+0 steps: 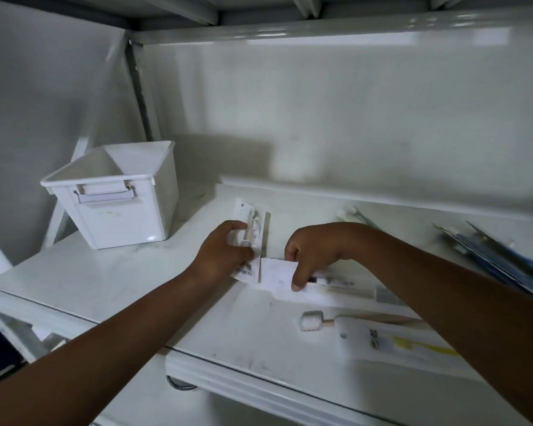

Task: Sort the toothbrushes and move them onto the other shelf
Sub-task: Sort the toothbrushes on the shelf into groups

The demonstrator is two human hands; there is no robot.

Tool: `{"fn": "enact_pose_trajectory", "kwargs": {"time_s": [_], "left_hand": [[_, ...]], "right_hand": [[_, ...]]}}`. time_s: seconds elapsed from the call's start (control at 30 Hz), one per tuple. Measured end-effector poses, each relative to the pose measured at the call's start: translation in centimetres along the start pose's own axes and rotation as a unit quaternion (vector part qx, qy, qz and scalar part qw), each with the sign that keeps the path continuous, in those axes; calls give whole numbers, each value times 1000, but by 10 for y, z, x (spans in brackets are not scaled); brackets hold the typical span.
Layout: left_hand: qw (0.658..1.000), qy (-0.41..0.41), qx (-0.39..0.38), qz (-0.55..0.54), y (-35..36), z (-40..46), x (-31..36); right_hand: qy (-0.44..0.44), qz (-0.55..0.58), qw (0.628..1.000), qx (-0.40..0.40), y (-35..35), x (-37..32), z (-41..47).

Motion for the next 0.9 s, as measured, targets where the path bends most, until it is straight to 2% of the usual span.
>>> {"fn": "enact_pose_trajectory", "kwargs": {"time_s": [0.17,0.33,0.5,0.6,0.73,0.8,0.83,0.9], "left_hand": [[999,28,44,-12,6,-2,6],[994,-14,31,-102,20,1,9],[996,-48,60,46,7,10,9],[990,-70,51,115,-8,15,12],[939,-112,-2,324,-16,20,13],[931,-102,21,350,-16,20,16],[933,-69,43,350,-16,22,18],[960,14,70,271,-12,23,26]], "right_hand": [[-5,111,992,60,-11,24,1],[10,213,963,162,-32,45,-3],[31,232,946,222,-40,54,7],[29,227,937,264,-52,51,16],[27,233,922,307,-75,44,23],[31,278,901,331,-86,40,26],[33,322,882,343,-90,38,32],[41,428,831,353,-91,33,44]]}}
Point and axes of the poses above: each hand's wrist, its own z-axis towards the middle knuckle, its own y-axis out of the palm, x = y × z, the point moved 3 cm from there along z, towards the middle knuckle, and after that the axes turned 3 degrees about -x, right-handed, at the moved point
